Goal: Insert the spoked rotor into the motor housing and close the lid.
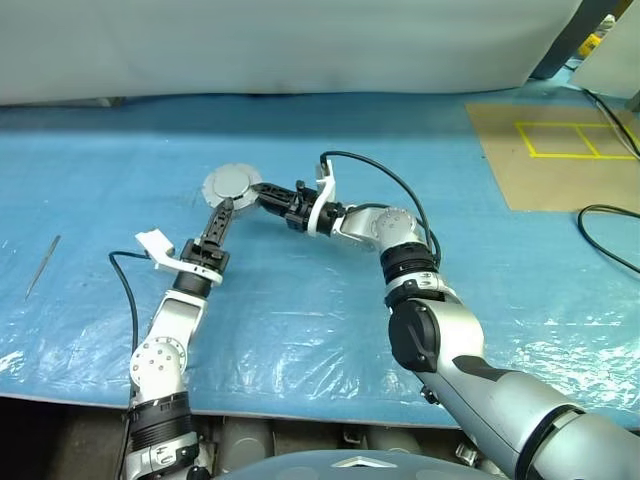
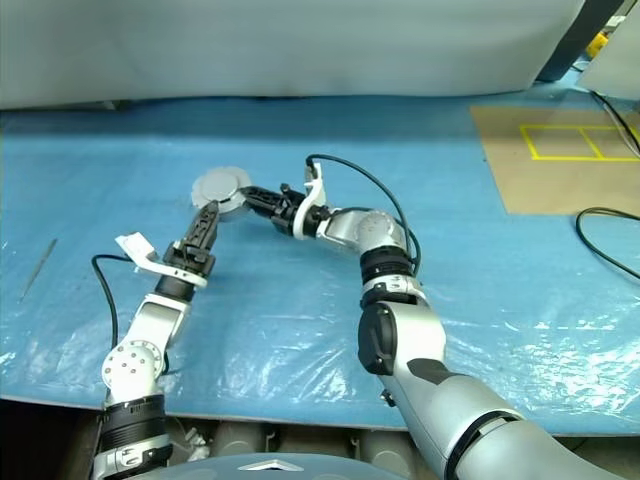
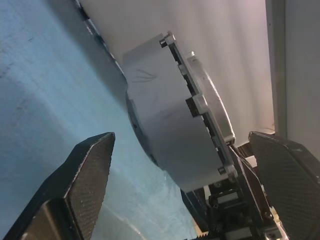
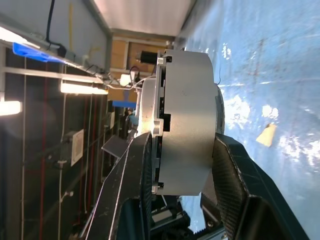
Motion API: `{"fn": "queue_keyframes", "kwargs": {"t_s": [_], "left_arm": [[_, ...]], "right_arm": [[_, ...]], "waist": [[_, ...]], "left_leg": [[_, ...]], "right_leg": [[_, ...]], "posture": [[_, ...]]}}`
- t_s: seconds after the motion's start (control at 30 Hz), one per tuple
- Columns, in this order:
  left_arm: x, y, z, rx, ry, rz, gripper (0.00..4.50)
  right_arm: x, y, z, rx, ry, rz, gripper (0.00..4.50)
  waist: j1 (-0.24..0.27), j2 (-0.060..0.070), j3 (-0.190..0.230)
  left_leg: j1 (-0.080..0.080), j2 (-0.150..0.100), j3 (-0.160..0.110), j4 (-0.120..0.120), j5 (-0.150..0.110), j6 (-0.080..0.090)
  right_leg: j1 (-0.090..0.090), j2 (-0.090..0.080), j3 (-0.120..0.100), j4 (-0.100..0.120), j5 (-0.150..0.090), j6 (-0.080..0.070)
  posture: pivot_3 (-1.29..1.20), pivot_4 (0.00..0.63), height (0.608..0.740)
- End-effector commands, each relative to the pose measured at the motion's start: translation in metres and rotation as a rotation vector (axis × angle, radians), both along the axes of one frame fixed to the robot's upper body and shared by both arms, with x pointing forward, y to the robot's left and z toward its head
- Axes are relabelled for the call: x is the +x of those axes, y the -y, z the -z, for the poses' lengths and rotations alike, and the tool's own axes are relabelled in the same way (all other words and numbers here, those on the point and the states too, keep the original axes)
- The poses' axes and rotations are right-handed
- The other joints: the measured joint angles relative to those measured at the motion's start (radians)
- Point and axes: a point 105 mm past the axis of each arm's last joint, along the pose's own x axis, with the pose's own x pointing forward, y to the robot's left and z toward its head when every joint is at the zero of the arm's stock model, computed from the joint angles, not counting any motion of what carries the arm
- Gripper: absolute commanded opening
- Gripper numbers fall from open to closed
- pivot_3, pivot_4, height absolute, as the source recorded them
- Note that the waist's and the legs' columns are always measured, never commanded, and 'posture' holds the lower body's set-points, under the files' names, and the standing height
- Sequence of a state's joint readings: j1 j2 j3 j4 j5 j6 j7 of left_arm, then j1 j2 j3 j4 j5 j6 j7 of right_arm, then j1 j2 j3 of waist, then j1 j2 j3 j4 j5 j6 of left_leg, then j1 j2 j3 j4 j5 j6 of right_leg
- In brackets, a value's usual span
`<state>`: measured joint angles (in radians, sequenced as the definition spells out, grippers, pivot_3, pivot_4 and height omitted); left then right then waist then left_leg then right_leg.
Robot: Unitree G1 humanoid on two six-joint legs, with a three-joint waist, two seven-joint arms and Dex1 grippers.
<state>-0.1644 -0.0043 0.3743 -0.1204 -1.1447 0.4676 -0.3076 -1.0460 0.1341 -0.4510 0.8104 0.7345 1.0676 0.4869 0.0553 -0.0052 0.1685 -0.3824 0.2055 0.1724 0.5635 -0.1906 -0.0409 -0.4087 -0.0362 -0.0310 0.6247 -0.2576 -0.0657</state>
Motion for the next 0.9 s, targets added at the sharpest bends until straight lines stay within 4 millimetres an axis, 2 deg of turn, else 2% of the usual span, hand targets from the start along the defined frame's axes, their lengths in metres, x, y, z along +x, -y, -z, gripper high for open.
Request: {"fn": "queue_keyframes", "kwargs": {"t_s": [0.03, 0.13, 0.23, 0.33, 0.37, 0.67, 0.9], "left_arm": [[0.004, 0.004, -0.012, -0.017, 0.038, 0.007, 4.49], [0.008, 0.007, -0.016, -0.035, 0.05, 0.011, 4.49], [0.01, 0.003, -0.017, -0.073, 0.053, -0.017, 3.96], [0.01, 0.002, -0.017, -0.07, 0.06, -0.021, 2.94], [0.009, -0.001, -0.018, -0.082, 0.065, -0.037, 2.83], [0.013, -0.011, -0.023, -0.101, 0.083, -0.122, 2.83], [0.016, -0.004, -0.022, -0.074, 0.086, -0.105, 2.83]], "right_arm": [[-0.02, -0.018, -0.033, 0.138, 0.087, -0.122, 1.29], [-0.023, -0.019, -0.031, 0.128, 0.093, -0.132, 1.29], [-0.022, -0.018, -0.03, 0.128, 0.095, -0.125, 1.29], [-0.021, -0.017, -0.028, 0.117, 0.097, -0.118, 1.29], [-0.02, -0.017, -0.028, 0.114, 0.096, -0.113, 1.29], [-0.013, -0.015, -0.022, 0.089, 0.088, -0.066, 1.29], [-0.009, -0.014, -0.021, 0.079, 0.091, -0.049, 1.29]], "waist": [[0.001, 0.0, 0.0], [0.002, 0.0, 0.0], [0.008, -0.001, 0.0], [0.014, -0.001, 0.0], [0.015, -0.001, 0.0], [0.016, -0.001, 0.001], [0.016, -0.001, 0.001]], "left_leg": [[0.0, 0.0, 0.0, 0.0, 0.0, 0.0], [0.001, 0.0, 0.0, 0.0, 0.0, 0.0], [0.001, 0.0, -0.001, 0.001, 0.0, 0.0], [0.001, 0.0, -0.001, 0.001, 0.0, 0.0], [0.001, 0.0, -0.001, 0.001, 0.0, 0.0], [0.0, 0.0, -0.001, 0.003, 0.0, 0.0], [0.0, 0.0, -0.001, 0.004, 0.0, 0.0]], "right_leg": [[0.0, 0.0, 0.0, 0.0, 0.0, 0.0], [0.001, 0.0, 0.0, 0.0, 0.0, 0.0], [0.001, 0.0, 0.0, 0.0, 0.0, 0.0], [0.001, 0.0, 0.0, 0.0, 0.0, 0.001], [0.001, 0.0, 0.0, 0.001, 0.0, 0.001], [0.002, 0.0, 0.0, 0.002, 0.001, 0.001], [0.002, 0.0, 0.0, 0.002, 0.001, 0.001]], "posture": [[0.0, 0.15, 0.74], [0.0, 0.15, 0.74], [0.0, 0.15, 0.74], [0.0, 0.15, 0.74], [0.0, 0.15, 0.74], [0.0, 0.15, 0.74], [0.0, 0.15, 0.74]]}}
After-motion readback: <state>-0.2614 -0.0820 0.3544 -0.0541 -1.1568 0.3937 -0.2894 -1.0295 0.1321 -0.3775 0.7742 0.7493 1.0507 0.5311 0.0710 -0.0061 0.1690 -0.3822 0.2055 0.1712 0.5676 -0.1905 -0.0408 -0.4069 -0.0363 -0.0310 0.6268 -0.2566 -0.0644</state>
